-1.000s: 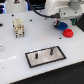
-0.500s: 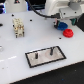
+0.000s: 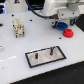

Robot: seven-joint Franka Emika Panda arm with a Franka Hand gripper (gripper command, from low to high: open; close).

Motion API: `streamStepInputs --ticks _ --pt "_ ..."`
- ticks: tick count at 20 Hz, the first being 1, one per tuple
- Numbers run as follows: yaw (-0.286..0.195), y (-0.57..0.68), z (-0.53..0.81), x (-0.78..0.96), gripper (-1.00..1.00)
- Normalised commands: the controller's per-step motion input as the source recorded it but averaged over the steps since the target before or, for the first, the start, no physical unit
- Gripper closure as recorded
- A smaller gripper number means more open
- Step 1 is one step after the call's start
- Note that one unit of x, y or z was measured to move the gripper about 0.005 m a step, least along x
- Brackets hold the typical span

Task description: Insert the blue gear onto the right peg, followed by the red gear

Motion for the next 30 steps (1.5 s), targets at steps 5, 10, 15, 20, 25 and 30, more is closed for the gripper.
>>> streamStepInputs --ticks 5,10,15,20,25,30 --pt "0.000 -0.07 -0.21 -0.18 1.00" --pt "0.000 0.00 -0.12 -0.15 1.00" --pt "0.000 -0.01 -0.06 -0.10 1.00" --pt "0.000 -0.07 0.34 0.11 1.00" --pt "0.000 -0.22 0.57 0.35 1.00" --pt "0.000 -0.29 0.58 0.53 1.00"
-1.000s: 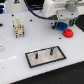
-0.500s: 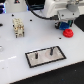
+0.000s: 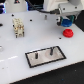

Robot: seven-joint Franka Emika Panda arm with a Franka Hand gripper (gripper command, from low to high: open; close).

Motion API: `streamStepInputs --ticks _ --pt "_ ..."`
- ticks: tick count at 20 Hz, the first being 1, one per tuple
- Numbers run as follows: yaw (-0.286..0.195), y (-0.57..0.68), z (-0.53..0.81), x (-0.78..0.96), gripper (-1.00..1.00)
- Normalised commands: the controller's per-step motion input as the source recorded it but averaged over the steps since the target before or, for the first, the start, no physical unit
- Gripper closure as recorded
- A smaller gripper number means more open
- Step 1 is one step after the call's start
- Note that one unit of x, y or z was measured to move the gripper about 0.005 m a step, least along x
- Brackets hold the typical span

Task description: Insert the blue gear onto the right peg, followed by the red gear

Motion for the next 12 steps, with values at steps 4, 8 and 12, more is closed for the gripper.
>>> streamStepInputs --ticks 4,8,12 --pt "0.000 -0.33 0.50 0.56 1.00" --pt "0.000 -0.33 0.43 0.62 1.00" --pt "0.000 -0.30 0.42 0.72 1.00"
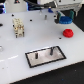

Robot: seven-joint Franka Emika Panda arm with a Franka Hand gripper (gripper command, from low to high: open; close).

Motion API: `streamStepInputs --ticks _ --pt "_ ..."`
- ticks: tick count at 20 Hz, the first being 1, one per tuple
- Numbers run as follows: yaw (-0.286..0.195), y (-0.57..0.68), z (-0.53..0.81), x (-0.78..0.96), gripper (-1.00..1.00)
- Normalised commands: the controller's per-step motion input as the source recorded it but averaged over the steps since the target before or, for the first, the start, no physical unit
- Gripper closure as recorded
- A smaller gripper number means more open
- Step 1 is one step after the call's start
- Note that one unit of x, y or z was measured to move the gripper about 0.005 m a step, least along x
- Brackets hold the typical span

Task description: Insert the blue gear onto the right peg, followed by the red gear

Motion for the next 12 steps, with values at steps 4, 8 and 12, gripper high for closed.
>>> streamStepInputs --ticks 4,8,12 --pt "0.000 -0.28 0.35 0.78 1.00" --pt "0.000 -0.29 0.29 0.77 1.00" --pt "0.000 -0.28 0.28 0.78 1.00"
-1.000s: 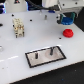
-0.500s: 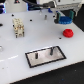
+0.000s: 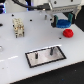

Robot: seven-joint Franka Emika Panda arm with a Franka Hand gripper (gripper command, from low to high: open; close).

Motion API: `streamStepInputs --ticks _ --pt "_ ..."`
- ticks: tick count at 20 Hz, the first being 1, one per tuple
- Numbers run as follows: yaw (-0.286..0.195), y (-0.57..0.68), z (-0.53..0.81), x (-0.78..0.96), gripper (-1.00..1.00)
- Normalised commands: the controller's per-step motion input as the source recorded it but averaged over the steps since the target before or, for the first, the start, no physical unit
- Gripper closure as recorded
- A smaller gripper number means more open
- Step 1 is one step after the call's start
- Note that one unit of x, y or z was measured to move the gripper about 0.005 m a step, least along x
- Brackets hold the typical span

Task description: Insert the blue gear onto the right peg, followed by the red gear

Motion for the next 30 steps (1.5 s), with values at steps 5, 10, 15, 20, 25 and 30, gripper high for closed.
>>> streamStepInputs --ticks 5,10,15,20,25,30 --pt "0.000 -0.27 0.22 0.81 1.00" --pt "0.000 -0.27 0.17 0.79 1.00" --pt "0.000 -0.28 0.05 0.66 1.00" --pt "0.000 -0.23 0.01 0.51 1.00" --pt "0.000 -0.23 -0.02 0.35 1.00" --pt "0.000 -0.20 -0.04 0.20 1.00"
